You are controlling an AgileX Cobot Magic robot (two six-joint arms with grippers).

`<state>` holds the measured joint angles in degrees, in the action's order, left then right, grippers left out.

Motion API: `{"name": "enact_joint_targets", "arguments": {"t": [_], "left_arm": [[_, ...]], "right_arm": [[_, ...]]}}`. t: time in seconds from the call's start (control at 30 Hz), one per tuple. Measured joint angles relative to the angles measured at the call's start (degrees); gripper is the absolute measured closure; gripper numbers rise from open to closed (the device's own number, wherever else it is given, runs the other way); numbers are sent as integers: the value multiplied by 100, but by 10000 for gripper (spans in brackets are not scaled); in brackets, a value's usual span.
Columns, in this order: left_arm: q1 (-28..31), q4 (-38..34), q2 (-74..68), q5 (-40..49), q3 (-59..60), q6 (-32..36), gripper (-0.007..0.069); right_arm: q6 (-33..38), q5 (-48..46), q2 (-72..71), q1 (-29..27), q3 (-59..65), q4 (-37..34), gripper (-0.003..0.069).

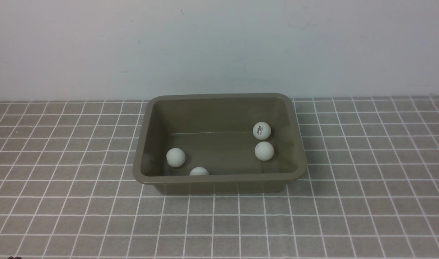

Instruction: Put the table tennis balls into the box on the grey coffee tablecloth.

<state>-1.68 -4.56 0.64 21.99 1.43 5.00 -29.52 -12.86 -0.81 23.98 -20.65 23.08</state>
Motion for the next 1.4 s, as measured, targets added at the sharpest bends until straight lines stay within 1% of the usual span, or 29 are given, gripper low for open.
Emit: {"name": "enact_joint_targets", "arguments": {"t": [0.1,0.17,0.23,0.3,0.33,0.4,0.43,0.53,0.63,0.67,0.83,1.27,1.4], "left_arm": [[0,0,0,0,0,0,629],[0,0,0,0,0,0,629],[0,0,0,0,0,0,629],[0,0,0,0,0,0,629],[0,0,0,0,0,0,629],[0,0,0,0,0,0,629],[0,0,0,0,0,0,629],[0,6,0,0,0,0,629],[0,6,0,0,0,0,629],[0,6,0,0,0,0,629],[0,6,0,0,0,0,629],[0,11,0,0,0,0,629],[0,11,0,0,0,0,629]], "right_arm": [[1357,190,0,0,158,-1209,672],[1961,209,0,0,254,-1785,672],[2315,203,0,0,374,-2058,672],[2459,174,0,-8,513,-2112,672],[2513,116,0,-53,624,-2112,672],[2562,-84,0,-377,874,-2056,672],[2562,-200,0,-582,961,-2048,672],[2579,-635,0,-1457,1552,-2048,672],[2578,-767,0,-1968,2065,-2048,672],[2578,-796,0,-2036,2151,-2048,672],[2578,-854,6,-2161,2195,-2048,672],[2578,-858,6,-2167,2195,-2048,672],[2686,-860,6,-2167,2195,-2048,672]]}}
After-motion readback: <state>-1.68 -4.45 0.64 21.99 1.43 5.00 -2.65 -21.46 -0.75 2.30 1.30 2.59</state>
